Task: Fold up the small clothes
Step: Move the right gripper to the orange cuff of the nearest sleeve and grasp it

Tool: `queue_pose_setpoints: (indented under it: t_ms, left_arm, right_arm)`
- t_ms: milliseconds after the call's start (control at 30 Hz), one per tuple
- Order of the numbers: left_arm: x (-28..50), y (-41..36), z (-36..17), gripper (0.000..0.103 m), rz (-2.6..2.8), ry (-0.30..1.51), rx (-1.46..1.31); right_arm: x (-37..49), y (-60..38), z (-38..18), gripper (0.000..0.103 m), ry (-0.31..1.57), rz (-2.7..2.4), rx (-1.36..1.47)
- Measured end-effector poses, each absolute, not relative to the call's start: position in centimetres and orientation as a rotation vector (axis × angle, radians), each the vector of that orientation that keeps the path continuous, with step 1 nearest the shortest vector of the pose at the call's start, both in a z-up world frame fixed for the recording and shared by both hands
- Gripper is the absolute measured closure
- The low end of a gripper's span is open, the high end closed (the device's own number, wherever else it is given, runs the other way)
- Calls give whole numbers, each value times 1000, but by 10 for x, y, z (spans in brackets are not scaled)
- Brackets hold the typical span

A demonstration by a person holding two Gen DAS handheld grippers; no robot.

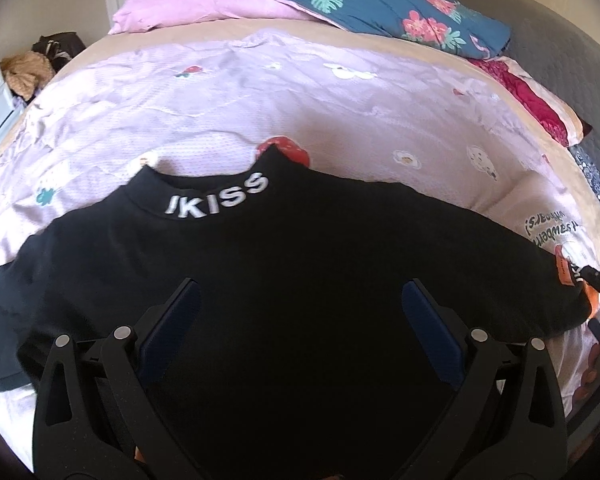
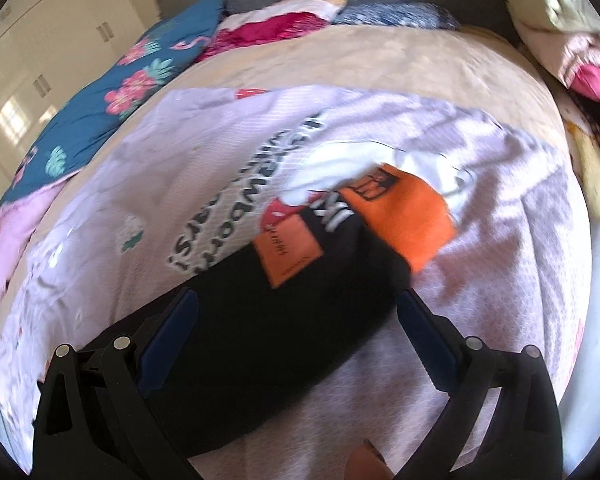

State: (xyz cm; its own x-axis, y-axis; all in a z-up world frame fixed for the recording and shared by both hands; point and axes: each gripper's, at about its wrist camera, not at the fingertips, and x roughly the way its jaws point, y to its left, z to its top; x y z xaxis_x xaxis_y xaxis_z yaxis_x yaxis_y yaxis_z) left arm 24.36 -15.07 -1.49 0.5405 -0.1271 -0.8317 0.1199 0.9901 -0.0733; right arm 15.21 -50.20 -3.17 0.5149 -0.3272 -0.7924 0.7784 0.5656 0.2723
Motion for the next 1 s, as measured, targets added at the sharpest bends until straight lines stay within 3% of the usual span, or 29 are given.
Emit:
queue_pose_setpoints:
  t_ms: [433, 467, 500, 633, 667, 700, 1000]
  left_arm:
    - [263, -182, -25, 9, -177, 1012, 22]
    - [265, -183, -24, 9, -180, 1015, 21]
    - [267, -185, -24, 9, -179, 1017, 24]
    - [271, -191, -21, 9, -180, 1022, 34]
    - [270, -191, -20, 9, -177, 1022, 34]
    - [268, -190, -17, 9, -180, 1019, 31]
    - [254, -162, 12, 9, -189, 988, -49]
  right_arm:
    - [141, -547, -60, 4, 721, -733, 868]
    - [142, -548, -61, 8, 716, -728, 868]
    - [142, -549, -60, 24, 707, -721, 866]
    - [140, -552, -58, 65, 673, -710, 865]
    - [137, -553, -56, 85, 650, -699, 875]
    - [134, -555, -53, 91, 613, -669, 897]
    - [138, -520, -1, 91, 418, -376, 820]
